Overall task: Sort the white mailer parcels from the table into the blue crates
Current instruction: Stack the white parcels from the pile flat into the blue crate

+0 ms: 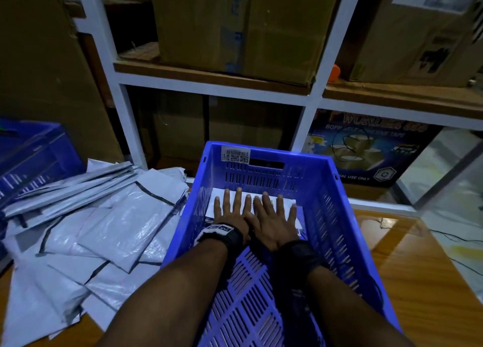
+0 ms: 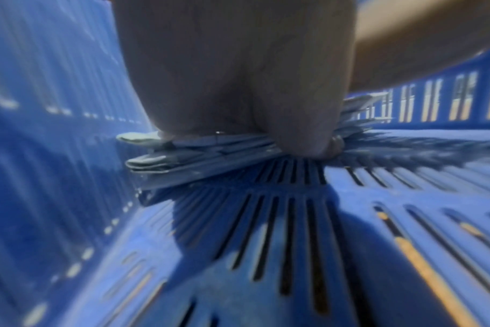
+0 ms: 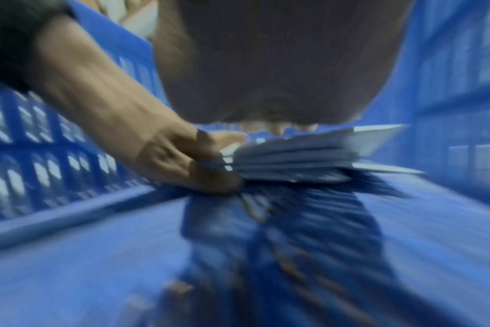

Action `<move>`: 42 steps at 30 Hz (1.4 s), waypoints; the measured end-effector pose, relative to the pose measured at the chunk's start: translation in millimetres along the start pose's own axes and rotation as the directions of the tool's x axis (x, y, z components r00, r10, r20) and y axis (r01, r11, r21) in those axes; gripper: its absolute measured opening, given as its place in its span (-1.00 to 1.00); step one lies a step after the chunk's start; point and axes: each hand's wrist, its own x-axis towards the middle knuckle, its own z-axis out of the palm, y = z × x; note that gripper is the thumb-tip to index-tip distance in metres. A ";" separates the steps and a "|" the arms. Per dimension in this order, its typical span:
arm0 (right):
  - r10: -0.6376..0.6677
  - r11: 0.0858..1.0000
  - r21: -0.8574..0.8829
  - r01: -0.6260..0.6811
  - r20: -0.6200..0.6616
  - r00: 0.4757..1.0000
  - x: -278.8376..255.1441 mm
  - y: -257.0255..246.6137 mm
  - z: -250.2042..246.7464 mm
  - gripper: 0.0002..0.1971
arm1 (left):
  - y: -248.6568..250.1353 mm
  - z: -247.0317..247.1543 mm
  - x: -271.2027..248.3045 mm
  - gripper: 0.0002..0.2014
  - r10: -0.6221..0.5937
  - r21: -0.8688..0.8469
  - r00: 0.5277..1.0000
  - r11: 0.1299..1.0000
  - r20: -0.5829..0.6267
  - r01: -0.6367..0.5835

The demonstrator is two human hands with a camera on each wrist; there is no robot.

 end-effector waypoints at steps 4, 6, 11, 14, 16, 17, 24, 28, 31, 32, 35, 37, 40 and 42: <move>-0.070 0.993 0.088 0.073 -0.039 0.997 4.4 -24.6 -1.9 -0.30 | -2.6 4.3 -0.2 -0.18 -0.024 0.007 0.999 1.000 -0.021 0.024; -0.044 0.987 0.152 0.046 -0.017 0.999 7.4 -27.1 2.0 -0.26 | -2.9 7.4 -0.8 -0.17 -0.035 0.019 0.999 0.999 -0.018 0.036; 0.043 0.995 0.087 -0.040 -0.030 0.999 10.5 -9.7 13.7 -0.20 | 0.0 8.1 -5.5 -0.06 -0.009 0.012 1.000 1.000 -0.013 0.009; 0.095 0.992 0.083 -0.091 -0.046 0.994 10.2 -4.7 18.8 -0.22 | -1.8 11.4 -6.7 0.01 0.004 -0.023 0.998 1.000 -0.055 -0.005; 0.109 0.991 0.086 -0.103 -0.067 0.992 8.0 -3.0 23.1 -0.23 | -2.5 16.5 -6.9 0.01 0.008 -0.045 0.995 0.999 -0.095 -0.012; 0.113 0.990 0.093 -0.106 -0.082 0.990 7.2 -2.3 25.0 -0.23 | -2.5 19.5 -6.6 -0.01 0.009 -0.054 0.993 0.998 -0.114 -0.016; 0.183 0.976 0.144 -0.167 -0.112 0.977 7.8 9.3 32.3 -0.33 | -6.6 27.1 -2.1 0.13 0.024 -0.067 0.986 0.997 -0.164 -0.036; 0.186 0.975 0.145 -0.171 -0.094 0.978 10.5 14.1 35.8 -0.33 | -6.6 26.8 -2.5 0.13 0.035 -0.034 0.987 0.999 -0.155 -0.041; 0.190 0.975 0.132 -0.177 -0.096 0.977 12.8 14.0 37.2 -0.33 | -7.3 27.6 -0.1 0.14 0.040 -0.028 0.989 0.999 -0.143 -0.045; 0.191 0.976 0.126 -0.179 -0.095 0.977 12.9 13.8 36.8 -0.33 | -7.7 28.1 1.5 0.16 0.042 -0.030 0.990 0.998 -0.131 -0.046; 0.190 0.977 0.115 -0.181 -0.079 0.979 13.2 13.6 36.1 -0.33 | -8.2 29.8 4.3 0.18 0.043 -0.032 0.994 0.998 -0.104 -0.047; 0.189 0.978 0.107 -0.181 -0.075 0.979 13.3 13.9 36.3 -0.34 | -8.2 30.1 5.7 0.18 0.046 -0.035 0.994 0.998 -0.095 -0.049; 0.186 0.979 0.102 -0.179 -0.064 0.981 15.2 14.8 37.3 -0.34 | -7.6 28.8 4.0 0.17 0.051 -0.031 0.994 0.998 -0.095 -0.054; 0.185 0.979 0.101 -0.178 -0.063 0.981 15.6 14.8 38.2 -0.34 | -6.9 28.1 3.4 0.16 0.053 -0.032 0.995 0.998 -0.089 -0.056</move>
